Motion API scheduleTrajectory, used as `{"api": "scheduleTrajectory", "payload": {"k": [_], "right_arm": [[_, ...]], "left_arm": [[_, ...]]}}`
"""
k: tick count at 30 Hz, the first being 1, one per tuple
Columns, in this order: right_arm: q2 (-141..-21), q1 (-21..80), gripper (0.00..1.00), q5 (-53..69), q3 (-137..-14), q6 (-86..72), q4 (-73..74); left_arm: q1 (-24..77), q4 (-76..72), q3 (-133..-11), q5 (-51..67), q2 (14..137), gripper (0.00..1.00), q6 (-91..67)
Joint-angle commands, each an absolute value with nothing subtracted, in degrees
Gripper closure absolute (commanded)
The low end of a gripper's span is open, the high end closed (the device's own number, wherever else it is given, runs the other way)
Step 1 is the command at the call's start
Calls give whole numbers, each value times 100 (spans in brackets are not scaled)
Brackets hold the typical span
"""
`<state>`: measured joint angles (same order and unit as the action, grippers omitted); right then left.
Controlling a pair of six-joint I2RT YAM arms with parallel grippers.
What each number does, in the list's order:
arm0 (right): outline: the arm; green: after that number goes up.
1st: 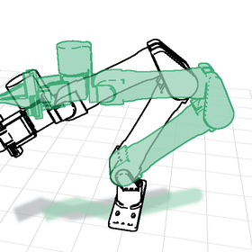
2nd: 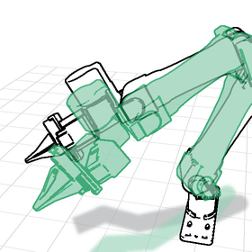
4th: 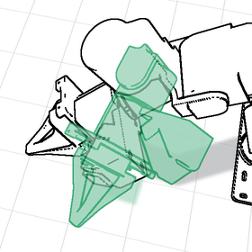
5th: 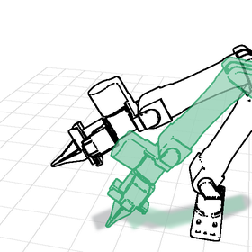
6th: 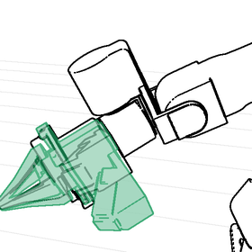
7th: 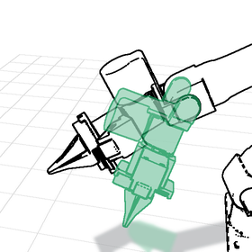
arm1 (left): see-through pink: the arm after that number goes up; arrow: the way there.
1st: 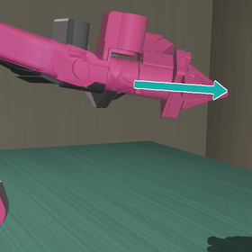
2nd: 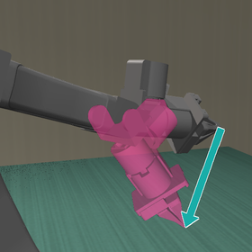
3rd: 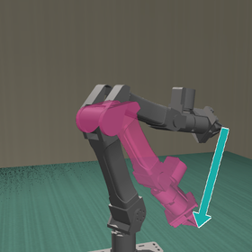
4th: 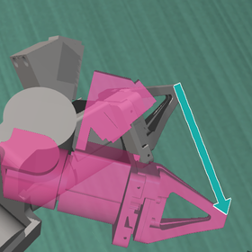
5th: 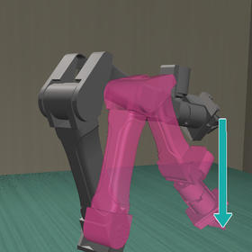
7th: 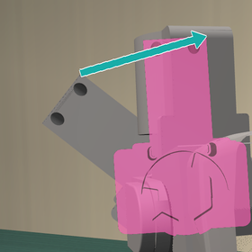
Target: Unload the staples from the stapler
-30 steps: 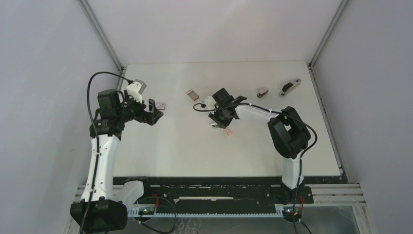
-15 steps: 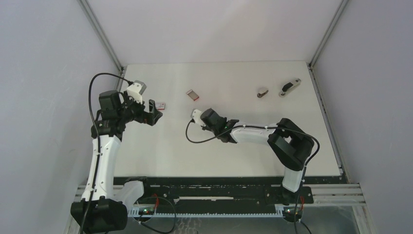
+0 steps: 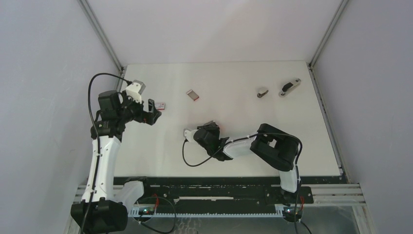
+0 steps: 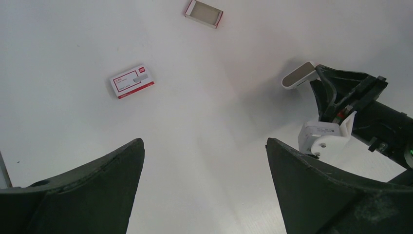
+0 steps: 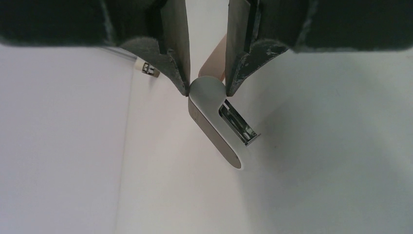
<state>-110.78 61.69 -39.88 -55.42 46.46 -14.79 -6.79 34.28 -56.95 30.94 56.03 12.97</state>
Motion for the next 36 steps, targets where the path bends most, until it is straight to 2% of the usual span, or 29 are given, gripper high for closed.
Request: {"api": "scheduleTrajectory", "payload": {"k": [1,6,17,26,36], "right_arm": [[-11103,6261,84,-4472,-5474,5258,-2691],[-11002,6242,84,-4677,-5396,5401,-3230],[-11536,6617,83,-4369,-5293,5470,-2743],[-10964,6399,83,-4484,-5293,5627,-3216],[-10227,6000,82,-3869,-5655,4421,-1646]], "left_arm": [[-723,3182,-5566,3050,5447,1,1199],[-723,3150,-5546,3023,5426,1,1172],[-729,3146,-5548,2966,5411,1,1154],[-721,3134,-5548,2997,5423,1,1146],[-729,3118,-5553,2984,5515,1,1147]]}}
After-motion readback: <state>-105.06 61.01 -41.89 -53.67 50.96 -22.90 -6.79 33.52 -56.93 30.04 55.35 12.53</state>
